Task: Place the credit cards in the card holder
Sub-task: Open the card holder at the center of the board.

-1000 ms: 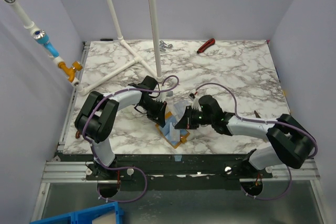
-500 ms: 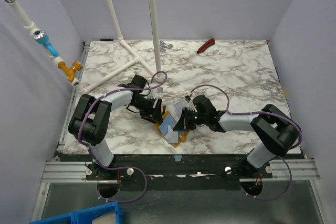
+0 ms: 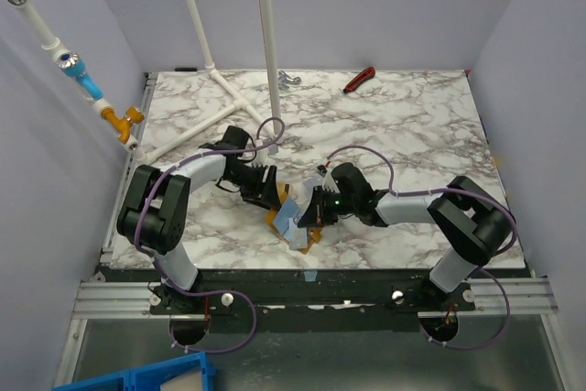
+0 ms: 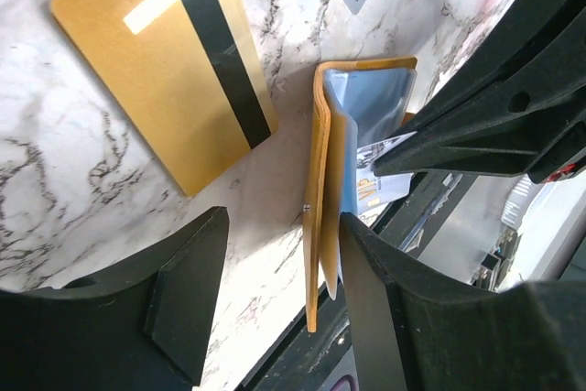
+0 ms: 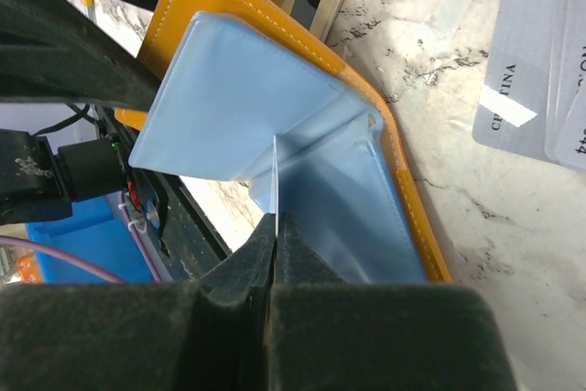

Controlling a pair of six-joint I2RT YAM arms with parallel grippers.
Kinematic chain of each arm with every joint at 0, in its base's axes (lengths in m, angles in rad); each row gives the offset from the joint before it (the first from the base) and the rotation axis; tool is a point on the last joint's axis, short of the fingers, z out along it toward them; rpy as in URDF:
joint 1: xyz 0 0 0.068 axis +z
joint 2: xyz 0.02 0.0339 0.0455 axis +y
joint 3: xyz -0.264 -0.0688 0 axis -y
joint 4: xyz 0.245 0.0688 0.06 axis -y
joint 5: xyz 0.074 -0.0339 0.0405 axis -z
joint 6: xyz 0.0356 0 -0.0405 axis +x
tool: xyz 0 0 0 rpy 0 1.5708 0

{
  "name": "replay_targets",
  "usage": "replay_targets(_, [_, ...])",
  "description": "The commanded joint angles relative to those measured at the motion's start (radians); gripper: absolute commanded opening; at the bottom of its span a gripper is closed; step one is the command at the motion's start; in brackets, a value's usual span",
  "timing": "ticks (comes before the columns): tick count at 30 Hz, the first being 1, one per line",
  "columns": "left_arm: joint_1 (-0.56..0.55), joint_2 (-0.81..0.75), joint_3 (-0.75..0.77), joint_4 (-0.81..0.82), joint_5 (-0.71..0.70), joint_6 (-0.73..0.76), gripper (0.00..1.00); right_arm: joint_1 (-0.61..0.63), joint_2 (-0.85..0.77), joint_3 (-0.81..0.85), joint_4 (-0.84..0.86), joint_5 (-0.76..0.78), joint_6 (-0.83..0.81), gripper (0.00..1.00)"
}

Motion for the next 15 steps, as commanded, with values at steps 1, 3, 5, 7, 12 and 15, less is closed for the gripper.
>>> replay_targets(1, [0.033,-0.024,0.031,-0.012,0.033,0.013,0.52,-0.003,0.01,0.014,-0.019,-0.008,-0.034,0.01])
replay_targets(3, [0.046,-0.024,0.042,-0.019,0.053,0.015,0.5,-0.004,0.006,0.017,-0.035,-0.004,-0.045,0.01])
replay_targets(5, [0.051,-0.022,0.053,-0.027,0.076,0.019,0.48,-0.002,0.01,0.022,-0.043,-0.005,-0.051,0.01])
replay_targets(7, [0.054,-0.021,0.06,-0.033,0.108,0.026,0.47,-0.003,0.02,0.026,-0.05,-0.009,-0.055,0.01])
replay_targets(12, [0.054,-0.015,0.07,-0.058,0.202,0.058,0.47,-0.002,0.037,0.042,-0.063,-0.015,-0.063,0.01])
replay_targets(15, [0.054,-0.002,0.08,-0.064,0.21,0.076,0.47,-0.001,0.055,0.059,-0.074,-0.021,-0.07,0.01])
